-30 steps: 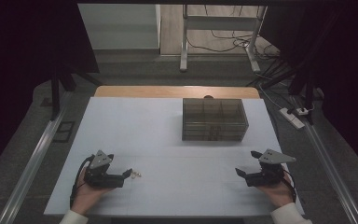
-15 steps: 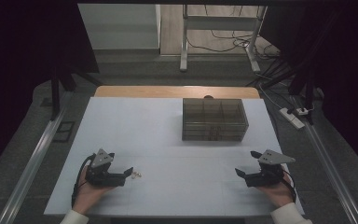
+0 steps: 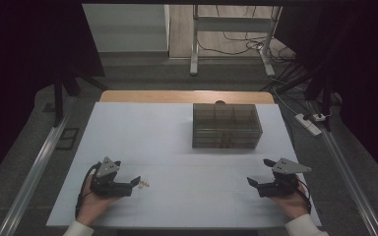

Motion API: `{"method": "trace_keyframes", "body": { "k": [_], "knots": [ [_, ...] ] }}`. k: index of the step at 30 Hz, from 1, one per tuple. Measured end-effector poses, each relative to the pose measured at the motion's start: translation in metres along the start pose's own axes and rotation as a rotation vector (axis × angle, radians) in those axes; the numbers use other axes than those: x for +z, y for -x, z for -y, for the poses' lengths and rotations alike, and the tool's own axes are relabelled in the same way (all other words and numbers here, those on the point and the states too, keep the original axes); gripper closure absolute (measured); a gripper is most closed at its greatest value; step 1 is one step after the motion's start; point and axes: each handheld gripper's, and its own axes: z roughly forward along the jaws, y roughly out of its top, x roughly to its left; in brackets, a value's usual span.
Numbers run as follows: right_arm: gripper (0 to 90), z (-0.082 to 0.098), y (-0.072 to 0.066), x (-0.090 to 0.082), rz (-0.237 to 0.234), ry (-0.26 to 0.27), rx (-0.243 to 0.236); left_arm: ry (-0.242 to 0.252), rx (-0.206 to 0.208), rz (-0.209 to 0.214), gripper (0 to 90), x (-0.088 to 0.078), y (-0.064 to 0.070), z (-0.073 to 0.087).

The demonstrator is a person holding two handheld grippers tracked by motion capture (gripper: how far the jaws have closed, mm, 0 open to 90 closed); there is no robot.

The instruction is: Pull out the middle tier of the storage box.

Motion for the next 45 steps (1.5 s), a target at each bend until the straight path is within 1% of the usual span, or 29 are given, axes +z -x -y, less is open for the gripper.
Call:
{"method": "trace_keyframes", "body": {
  "k": [2,6,10,17,22,27,28,36,41,45],
  "knots": [
    [7.5,0.000,-0.001,0.000,0.006,0.003,0.000,0.000,0.003,0.001,6.9,0.000,0.000,0.000],
    [7.5,-0.002,-0.004,0.001,0.001,0.010,-0.009,0.000,0.005,0.002,6.9,0.001,0.000,0.000],
    [7.5,-0.002,-0.006,0.002,0.003,0.005,-0.008,0.000,0.009,0.002,6.9,0.002,0.000,-0.001],
    [7.5,-0.004,-0.010,0.005,-0.003,0.017,-0.011,-0.007,0.016,0.000,7.0,0.005,0.001,0.000],
    [7.5,-0.005,-0.012,0.007,0.001,0.016,-0.009,-0.002,0.018,-0.001,7.0,0.005,0.002,-0.001],
    [7.5,-0.007,-0.017,0.012,-0.002,0.013,-0.009,-0.004,0.015,-0.001,7.0,0.006,0.000,-0.001],
    [7.5,-0.008,-0.019,0.014,-0.002,0.011,-0.016,-0.004,0.015,-0.001,7.0,0.007,0.000,-0.001],
    [7.5,-0.011,-0.027,0.021,-0.008,0.007,-0.025,0.000,0.017,0.001,7.0,0.007,0.000,-0.001],
    [7.5,-0.012,-0.028,0.024,-0.016,0.002,-0.026,-0.002,0.017,0.000,7.0,0.007,0.000,-0.001],
    [7.5,-0.013,-0.032,0.028,-0.019,0.002,-0.042,0.000,0.015,-0.002,7.0,0.007,0.000,-0.001]
  ]
}}
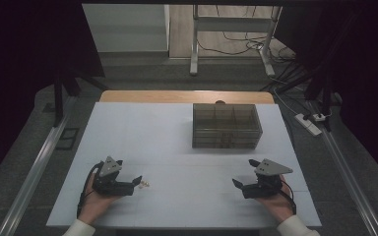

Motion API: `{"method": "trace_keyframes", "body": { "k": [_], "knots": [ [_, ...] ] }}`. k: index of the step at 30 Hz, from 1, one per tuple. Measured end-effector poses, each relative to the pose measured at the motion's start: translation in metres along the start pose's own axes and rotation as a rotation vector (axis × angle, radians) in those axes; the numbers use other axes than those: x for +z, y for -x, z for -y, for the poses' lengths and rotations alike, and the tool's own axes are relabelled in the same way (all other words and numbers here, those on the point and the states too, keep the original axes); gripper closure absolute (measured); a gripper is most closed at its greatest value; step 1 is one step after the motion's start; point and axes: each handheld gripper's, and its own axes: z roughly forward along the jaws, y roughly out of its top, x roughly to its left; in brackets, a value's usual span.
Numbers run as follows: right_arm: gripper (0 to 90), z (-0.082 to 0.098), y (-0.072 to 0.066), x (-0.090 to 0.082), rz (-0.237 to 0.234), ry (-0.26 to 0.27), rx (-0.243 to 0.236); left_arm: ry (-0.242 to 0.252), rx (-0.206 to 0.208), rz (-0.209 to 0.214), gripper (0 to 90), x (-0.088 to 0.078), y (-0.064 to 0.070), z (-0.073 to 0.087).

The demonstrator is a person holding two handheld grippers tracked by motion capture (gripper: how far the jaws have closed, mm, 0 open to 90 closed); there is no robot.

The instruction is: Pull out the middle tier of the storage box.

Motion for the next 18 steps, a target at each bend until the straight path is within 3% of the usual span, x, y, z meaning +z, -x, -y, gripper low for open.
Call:
{"method": "trace_keyframes", "body": {
  "k": [18],
  "knots": [
    [10.1,-0.006,-0.013,0.010,-0.018,0.009,-0.020,0.000,0.001,0.001,7.0,0.000,0.000,0.000]
  ]
}}
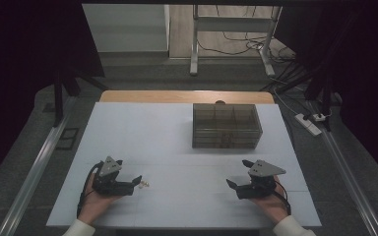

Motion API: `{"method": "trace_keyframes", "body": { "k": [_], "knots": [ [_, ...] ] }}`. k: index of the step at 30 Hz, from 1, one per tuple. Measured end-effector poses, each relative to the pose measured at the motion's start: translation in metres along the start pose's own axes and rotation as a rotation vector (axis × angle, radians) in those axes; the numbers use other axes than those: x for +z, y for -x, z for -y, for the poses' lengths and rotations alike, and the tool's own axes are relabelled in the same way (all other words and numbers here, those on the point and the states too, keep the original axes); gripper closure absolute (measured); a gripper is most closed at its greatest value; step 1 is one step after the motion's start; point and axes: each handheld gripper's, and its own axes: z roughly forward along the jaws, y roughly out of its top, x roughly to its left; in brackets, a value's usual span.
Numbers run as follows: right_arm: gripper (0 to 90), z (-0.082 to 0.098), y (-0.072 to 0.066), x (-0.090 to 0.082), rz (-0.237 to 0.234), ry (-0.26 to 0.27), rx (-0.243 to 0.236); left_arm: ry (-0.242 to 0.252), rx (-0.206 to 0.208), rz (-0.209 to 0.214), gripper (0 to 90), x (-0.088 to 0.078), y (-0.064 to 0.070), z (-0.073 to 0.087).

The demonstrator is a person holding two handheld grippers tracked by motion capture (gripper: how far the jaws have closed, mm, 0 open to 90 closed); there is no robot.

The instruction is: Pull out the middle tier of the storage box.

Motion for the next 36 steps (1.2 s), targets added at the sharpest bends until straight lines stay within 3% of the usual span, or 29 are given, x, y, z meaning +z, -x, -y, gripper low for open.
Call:
{"method": "trace_keyframes", "body": {
  "k": [8,25,36],
  "knots": [
    [10.6,-0.001,-0.005,0.003,0.005,0.002,-0.013,-0.003,-0.004,0.005,7.0,0.000,0.000,0.000],
    [12.6,-0.001,-0.013,0.005,0.057,-0.043,-0.151,-0.005,-0.006,0.005,6.9,0.000,-0.001,0.001],
    [13.2,0.000,-0.017,0.006,0.070,-0.055,-0.203,-0.005,-0.007,0.005,6.9,0.000,-0.001,0.001]
  ]
}}
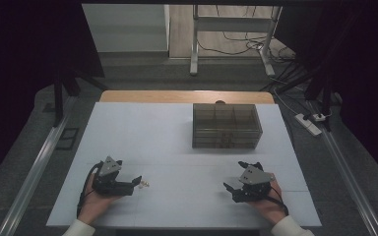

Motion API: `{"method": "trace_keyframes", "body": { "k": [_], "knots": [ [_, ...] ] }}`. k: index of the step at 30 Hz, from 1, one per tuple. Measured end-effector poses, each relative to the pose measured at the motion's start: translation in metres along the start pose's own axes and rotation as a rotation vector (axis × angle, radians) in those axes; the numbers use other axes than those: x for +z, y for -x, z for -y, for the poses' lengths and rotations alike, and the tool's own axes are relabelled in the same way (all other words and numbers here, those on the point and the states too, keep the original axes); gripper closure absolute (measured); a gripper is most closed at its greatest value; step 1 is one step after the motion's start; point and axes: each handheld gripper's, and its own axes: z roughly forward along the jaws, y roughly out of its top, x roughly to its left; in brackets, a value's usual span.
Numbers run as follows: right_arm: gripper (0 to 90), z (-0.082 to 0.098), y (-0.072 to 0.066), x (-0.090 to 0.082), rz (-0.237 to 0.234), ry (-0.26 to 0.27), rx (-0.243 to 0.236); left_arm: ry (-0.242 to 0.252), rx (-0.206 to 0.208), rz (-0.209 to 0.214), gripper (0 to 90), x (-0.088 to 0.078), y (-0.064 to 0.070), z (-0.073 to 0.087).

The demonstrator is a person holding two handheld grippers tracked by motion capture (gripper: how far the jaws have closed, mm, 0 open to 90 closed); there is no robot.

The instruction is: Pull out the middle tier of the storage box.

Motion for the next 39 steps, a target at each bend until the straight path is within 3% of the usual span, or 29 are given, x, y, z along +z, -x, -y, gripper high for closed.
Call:
{"method": "trace_keyframes", "body": {
  "k": [10,18,39],
  "knots": [
    [13.7,-0.0005,-0.0038,0.0007,0.044,-0.023,-0.087,-0.001,0.001,0.001,6.9,0.0000,-0.0001,0.0000],
    [13.9,-0.0005,-0.0055,0.0013,0.058,-0.029,-0.109,-0.002,0.001,-0.001,6.9,0.0000,-0.0004,0.0002],
    [14.3,-0.0031,-0.0094,0.0018,0.151,-0.059,-0.244,-0.009,0.004,-0.003,6.9,0.0013,-0.0001,0.0000]
  ]
}}
